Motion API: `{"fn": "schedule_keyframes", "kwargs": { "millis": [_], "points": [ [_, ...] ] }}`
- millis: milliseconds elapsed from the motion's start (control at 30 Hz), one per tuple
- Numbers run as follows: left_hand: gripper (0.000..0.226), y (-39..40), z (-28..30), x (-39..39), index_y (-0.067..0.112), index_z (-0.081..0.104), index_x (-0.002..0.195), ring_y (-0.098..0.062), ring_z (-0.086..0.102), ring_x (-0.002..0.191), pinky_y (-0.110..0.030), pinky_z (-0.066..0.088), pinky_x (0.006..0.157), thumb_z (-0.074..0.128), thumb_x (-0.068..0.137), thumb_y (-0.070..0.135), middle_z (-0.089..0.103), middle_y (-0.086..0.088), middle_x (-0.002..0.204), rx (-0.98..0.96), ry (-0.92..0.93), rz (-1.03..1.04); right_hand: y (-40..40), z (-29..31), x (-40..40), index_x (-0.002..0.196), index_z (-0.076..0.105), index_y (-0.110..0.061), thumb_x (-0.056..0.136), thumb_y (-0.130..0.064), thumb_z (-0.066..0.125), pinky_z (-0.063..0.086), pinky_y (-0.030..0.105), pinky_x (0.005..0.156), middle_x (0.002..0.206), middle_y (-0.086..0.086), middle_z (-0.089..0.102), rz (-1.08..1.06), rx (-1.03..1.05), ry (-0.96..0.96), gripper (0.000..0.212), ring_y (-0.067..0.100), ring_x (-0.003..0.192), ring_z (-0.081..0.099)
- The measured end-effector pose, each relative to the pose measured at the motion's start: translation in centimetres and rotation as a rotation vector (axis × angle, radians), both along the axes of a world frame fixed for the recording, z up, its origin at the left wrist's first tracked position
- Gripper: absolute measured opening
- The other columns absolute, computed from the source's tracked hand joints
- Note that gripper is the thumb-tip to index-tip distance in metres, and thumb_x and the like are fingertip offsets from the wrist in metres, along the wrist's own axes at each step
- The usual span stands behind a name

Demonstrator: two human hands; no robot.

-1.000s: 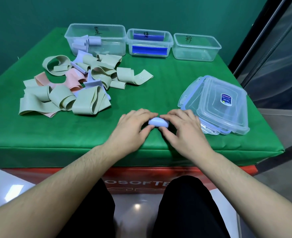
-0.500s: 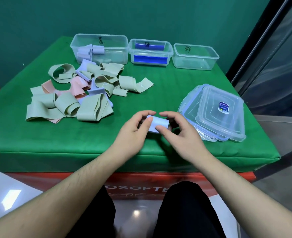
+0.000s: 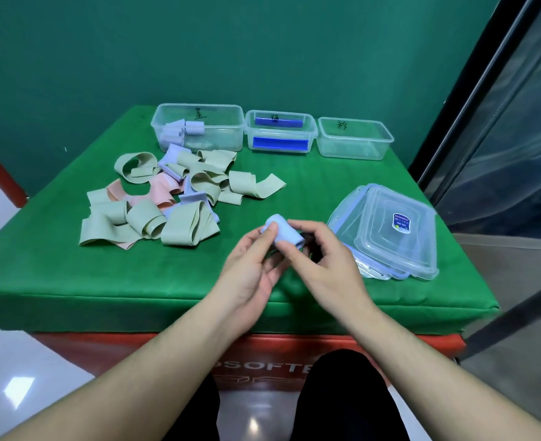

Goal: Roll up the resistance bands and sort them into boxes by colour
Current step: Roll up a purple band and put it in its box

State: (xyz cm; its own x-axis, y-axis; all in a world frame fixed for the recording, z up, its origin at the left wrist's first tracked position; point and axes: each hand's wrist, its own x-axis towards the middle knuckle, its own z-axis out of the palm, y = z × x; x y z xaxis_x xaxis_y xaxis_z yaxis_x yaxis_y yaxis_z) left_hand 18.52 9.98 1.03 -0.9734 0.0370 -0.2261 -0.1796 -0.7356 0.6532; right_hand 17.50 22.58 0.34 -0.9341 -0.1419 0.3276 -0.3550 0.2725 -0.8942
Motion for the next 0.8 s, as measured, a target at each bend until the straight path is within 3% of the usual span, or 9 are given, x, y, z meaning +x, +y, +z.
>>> {"fn": "schedule_keyframes", "kwargs": {
  "millis": [67,133,267,400,500,633,800],
  "points": [
    [0.043,-0.8,0.7,0.0,0.007,0.052,0.119,-0.033,0.067,0.095,-0.043,0.054,0.094,0.069,0.083,0.023,0.067,-0.021,0.103,-0.028,-0.009,0.002,0.4,0.7,0.1,0.116,0.06,-0.039,0.081,-0.03,0.079,0.047,0.031,0.073,0.088,-0.012,0.064,0.098,0.072,-0.007,0.041,0.014,0.074,0.053],
    [0.047,-1.6,1.4,0.1,0.01,0.051,0.12,-0.029,0.069,0.087,-0.032,0.057,0.073,0.07,0.079,0.025,0.067,-0.018,0.1,-0.071,-0.008,-0.028,0.9,1.2,0.1,0.115,0.055,-0.047,0.077,-0.033,0.082,0.043,0.025,0.071,0.085,-0.014,0.057,0.104,0.187,0.056,0.049,0.005,0.073,0.048],
    [0.034,-2.3,2.5,1.1,0.012,0.056,0.106,-0.024,0.072,0.075,-0.026,0.057,0.063,0.068,0.077,0.024,0.07,-0.01,0.085,-0.155,0.043,-0.144,1.2,2.9,0.1,0.132,0.045,-0.047,0.065,-0.058,0.073,0.039,0.015,0.086,0.108,-0.022,0.05,0.045,0.365,0.168,0.073,0.001,0.1,0.049],
    [0.031,-2.2,3.5,1.7,0.011,0.06,0.104,-0.024,0.071,0.075,-0.026,0.057,0.063,0.068,0.076,0.024,0.072,-0.007,0.084,-0.183,0.07,-0.168,0.8,4.2,0.5,0.137,0.049,-0.034,0.067,-0.053,0.076,0.036,0.015,0.1,0.127,-0.023,0.054,0.127,0.414,0.146,0.077,-0.003,0.118,0.047],
    [0.037,-2.6,4.2,1.9,0.008,0.061,0.109,-0.025,0.07,0.076,-0.027,0.058,0.064,0.068,0.077,0.024,0.072,-0.008,0.089,-0.181,0.053,-0.157,0.5,4.9,0.8,0.132,0.055,-0.032,0.07,-0.038,0.083,0.034,0.011,0.1,0.125,-0.023,0.057,0.111,0.411,0.147,0.068,-0.004,0.119,0.048],
    [0.045,-3.1,4.9,2.1,0.005,0.062,0.118,-0.025,0.07,0.081,-0.029,0.058,0.072,0.067,0.08,0.028,0.073,-0.009,0.097,-0.197,0.027,-0.191,-0.1,5.9,1.1,0.127,0.06,-0.03,0.071,-0.037,0.084,0.033,0.004,0.095,0.118,-0.023,0.06,0.073,0.437,0.157,0.062,-0.006,0.114,0.05],
    [0.036,-3.8,5.9,2.2,0.005,0.064,0.12,-0.024,0.07,0.088,-0.033,0.06,0.08,0.06,0.093,0.029,0.071,-0.017,0.109,-0.151,0.001,-0.257,-0.8,6.9,0.6,0.115,0.059,-0.034,0.064,-0.051,0.079,0.047,0.027,0.095,0.109,-0.021,0.065,0.055,0.383,0.079,0.057,-0.001,0.109,0.057]
  ]
}}
